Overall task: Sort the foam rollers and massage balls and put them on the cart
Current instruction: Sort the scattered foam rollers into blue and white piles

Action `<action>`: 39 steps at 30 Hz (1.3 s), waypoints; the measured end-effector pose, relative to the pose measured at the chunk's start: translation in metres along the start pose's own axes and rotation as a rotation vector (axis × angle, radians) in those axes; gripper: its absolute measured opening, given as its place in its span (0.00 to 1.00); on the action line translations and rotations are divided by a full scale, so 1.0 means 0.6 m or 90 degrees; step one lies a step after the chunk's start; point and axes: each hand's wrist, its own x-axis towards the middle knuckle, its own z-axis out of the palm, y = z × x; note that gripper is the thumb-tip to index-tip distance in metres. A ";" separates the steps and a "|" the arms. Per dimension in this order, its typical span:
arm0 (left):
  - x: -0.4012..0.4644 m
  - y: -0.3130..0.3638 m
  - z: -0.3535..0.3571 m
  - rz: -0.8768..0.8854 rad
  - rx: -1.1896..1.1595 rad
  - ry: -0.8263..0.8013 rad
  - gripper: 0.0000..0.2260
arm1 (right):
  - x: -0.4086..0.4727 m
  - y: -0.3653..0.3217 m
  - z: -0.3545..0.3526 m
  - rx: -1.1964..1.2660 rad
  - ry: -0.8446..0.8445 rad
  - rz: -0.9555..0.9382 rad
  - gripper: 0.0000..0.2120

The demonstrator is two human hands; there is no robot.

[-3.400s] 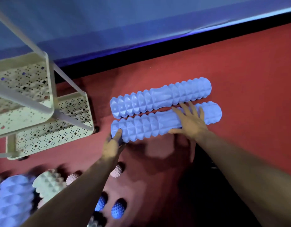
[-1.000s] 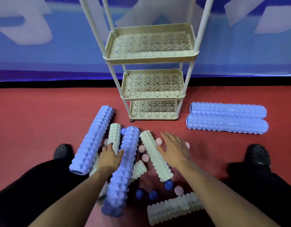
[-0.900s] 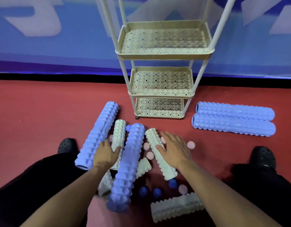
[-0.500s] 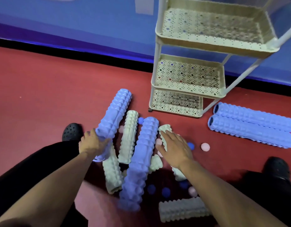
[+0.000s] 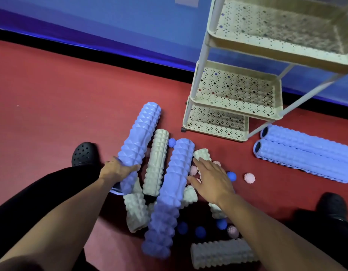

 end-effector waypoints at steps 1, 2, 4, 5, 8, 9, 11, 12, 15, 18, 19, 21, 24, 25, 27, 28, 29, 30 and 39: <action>-0.006 0.005 -0.001 -0.002 -0.023 -0.003 0.48 | -0.004 0.000 -0.003 0.000 0.005 -0.001 0.33; -0.013 0.009 -0.004 0.005 -0.050 -0.003 0.42 | -0.008 -0.001 -0.008 -0.001 0.010 -0.004 0.33; -0.029 0.014 -0.018 0.024 -0.106 -0.011 0.32 | -0.016 -0.004 -0.021 -0.002 0.021 -0.006 0.33; -0.038 0.015 -0.028 0.032 -0.124 -0.023 0.31 | -0.021 -0.006 -0.028 0.002 0.026 -0.004 0.33; -0.078 0.016 -0.069 0.068 -0.160 -0.032 0.31 | -0.041 -0.017 -0.057 0.000 0.047 -0.009 0.33; -0.094 0.017 -0.087 0.083 -0.176 -0.018 0.31 | -0.049 -0.024 -0.069 -0.002 0.056 -0.013 0.33; -0.131 0.020 -0.123 0.106 -0.224 0.014 0.30 | -0.064 -0.041 -0.097 0.008 0.075 -0.020 0.33; -0.149 0.022 -0.140 0.116 -0.263 0.022 0.30 | -0.072 -0.051 -0.113 0.017 0.090 -0.025 0.33; -0.211 0.029 -0.177 0.165 -0.385 0.056 0.28 | -0.099 -0.084 -0.170 0.058 0.151 -0.043 0.33; -0.290 0.040 -0.191 0.262 -0.512 0.052 0.22 | -0.133 -0.118 -0.228 0.109 0.190 -0.058 0.33; -0.315 0.044 -0.193 0.292 -0.538 0.046 0.21 | -0.145 -0.129 -0.246 0.129 0.200 -0.062 0.34; -0.360 0.053 -0.198 0.352 -0.573 0.046 0.19 | -0.171 -0.149 -0.282 0.171 0.222 -0.072 0.34; -0.416 0.070 -0.203 0.434 -0.621 0.041 0.15 | -0.207 -0.169 -0.332 0.217 0.260 -0.090 0.34; -0.436 0.077 -0.205 0.459 -0.633 0.034 0.14 | -0.219 -0.173 -0.347 0.235 0.274 -0.099 0.35; -0.471 0.092 -0.207 0.514 -0.642 0.018 0.14 | -0.243 -0.175 -0.373 0.269 0.300 -0.122 0.34; -0.486 0.098 -0.207 0.542 -0.636 0.014 0.14 | -0.255 -0.175 -0.384 0.292 0.308 -0.136 0.34; -0.498 0.103 -0.206 0.569 -0.623 0.015 0.16 | -0.267 -0.173 -0.394 0.326 0.309 -0.149 0.35; -0.509 0.109 -0.204 0.588 -0.611 0.018 0.17 | -0.280 -0.170 -0.403 0.366 0.306 -0.159 0.35; -0.595 0.189 -0.164 0.713 -0.469 0.018 0.21 | -0.351 -0.087 -0.460 0.652 0.311 -0.095 0.40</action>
